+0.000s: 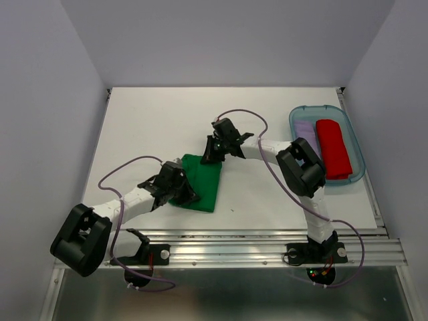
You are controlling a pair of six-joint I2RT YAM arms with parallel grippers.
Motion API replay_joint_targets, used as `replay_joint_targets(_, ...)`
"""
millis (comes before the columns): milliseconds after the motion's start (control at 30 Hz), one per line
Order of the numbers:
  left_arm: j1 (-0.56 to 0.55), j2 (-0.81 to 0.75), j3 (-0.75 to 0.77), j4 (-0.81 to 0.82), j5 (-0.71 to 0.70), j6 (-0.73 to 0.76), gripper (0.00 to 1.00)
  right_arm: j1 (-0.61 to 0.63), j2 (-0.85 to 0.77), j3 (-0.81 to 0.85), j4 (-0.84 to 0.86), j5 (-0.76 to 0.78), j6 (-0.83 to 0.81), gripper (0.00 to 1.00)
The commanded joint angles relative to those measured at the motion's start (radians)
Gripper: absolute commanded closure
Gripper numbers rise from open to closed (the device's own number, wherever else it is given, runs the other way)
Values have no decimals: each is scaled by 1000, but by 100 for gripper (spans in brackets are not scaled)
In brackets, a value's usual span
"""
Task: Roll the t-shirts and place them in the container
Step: Roll the T-shirt to the center of the board.
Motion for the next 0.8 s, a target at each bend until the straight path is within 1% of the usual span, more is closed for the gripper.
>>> replay_joint_targets(0, -7, 14, 25, 8, -10, 36, 100, -8, 54, 69, -70, 66, -58, 93)
replay_joint_targets(167, 0, -19, 120, -101, -73, 66, 100, -8, 60, 37, -78, 80, -76, 94)
replay_joint_targets(267, 26, -58, 155, -133, -93, 70, 100, -8, 45, -5, -75, 81, -87, 94)
replay_joint_targets(400, 58, -46, 171, -128, -96, 70, 100, -8, 19, -55, -75, 107, -87, 94)
replay_joint_targets(500, 66, 14, 188, -133, -95, 70, 100, -8, -24, -130, -72, 153, -84, 95)
replay_joint_targets(533, 66, 31, 191, -132, -84, 71, 100, -18, -39, -179, -70, 179, -81, 96)
replay_joint_targets(600, 66, 62, 198, -131, -78, 74, 100, -27, -95, -239, -59, 196, -57, 96)
replay_joint_targets(633, 66, 66, 202, -130, -81, 71, 100, -27, -139, -303, -39, 212, -34, 97)
replay_joint_targets(667, 66, 69, 202, -128, -80, 70, 100, -36, -139, -304, -30, 221, -34, 97)
replay_joint_targets(700, 66, 74, 203, -125, -80, 71, 100, -36, -185, -365, -24, 233, -8, 98)
replay_joint_targets(767, 66, 83, 212, -125, -69, 79, 100, -36, -230, -420, -15, 285, 32, 98)
